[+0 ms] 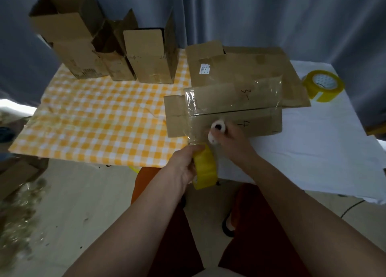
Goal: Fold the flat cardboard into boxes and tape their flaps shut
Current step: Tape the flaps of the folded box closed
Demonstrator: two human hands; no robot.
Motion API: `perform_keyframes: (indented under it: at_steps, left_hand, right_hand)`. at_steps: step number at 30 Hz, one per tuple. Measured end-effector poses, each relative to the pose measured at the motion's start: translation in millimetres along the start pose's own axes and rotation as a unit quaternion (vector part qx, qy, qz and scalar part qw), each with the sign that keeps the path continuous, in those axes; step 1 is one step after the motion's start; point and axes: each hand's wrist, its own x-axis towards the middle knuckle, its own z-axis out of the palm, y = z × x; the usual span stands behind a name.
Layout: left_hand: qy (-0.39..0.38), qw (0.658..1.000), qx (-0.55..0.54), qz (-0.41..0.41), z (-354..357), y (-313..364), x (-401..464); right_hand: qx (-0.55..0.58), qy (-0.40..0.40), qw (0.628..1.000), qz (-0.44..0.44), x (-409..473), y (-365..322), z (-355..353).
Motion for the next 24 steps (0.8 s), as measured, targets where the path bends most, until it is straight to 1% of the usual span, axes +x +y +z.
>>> perform_keyframes:
  at_steps: [1,2,4,6,9,13,15,18,21,24]
  left_hand:
    - [-0.003,1.0,0.02,0.001,-3,-1,-3]
    - [-0.01,0.999,0.043,0.001,-7,-3,-5]
    - [-0.024,0.997,0.075,-0.002,-17,-9,-6]
    - [-0.05,0.995,0.091,0.007,-28,-11,-6]
    - [-0.063,0.988,0.129,0.05,-41,-7,-9]
    - [-0.075,0.988,0.127,0.044,-48,-4,-9]
    - [-0.067,0.988,0.132,0.044,-46,-7,-9]
    - [-0.04,0.989,0.126,0.065,-41,-11,-10]
    - [-0.018,0.993,0.092,0.07,-38,-8,-5]
    - [-0.028,0.993,0.108,0.044,-30,3,-6]
  right_hand:
    - [-0.045,0.002,0.998,-0.05,9,-5,1]
    - [-0.087,-0.027,0.993,-0.08,19,-7,4]
    - [-0.193,-0.094,0.971,-0.103,38,-1,10]
    - [-0.27,-0.112,0.951,-0.097,54,10,12]
    - [-0.284,-0.103,0.951,-0.072,72,13,13]
    - [-0.276,-0.098,0.954,-0.07,83,14,15]
    - [-0.274,-0.108,0.953,-0.068,81,14,15]
    - [-0.265,-0.109,0.957,-0.052,78,9,14]
    - [-0.289,-0.123,0.948,-0.054,79,0,14]
    - [-0.324,-0.147,0.932,-0.073,77,-9,13]
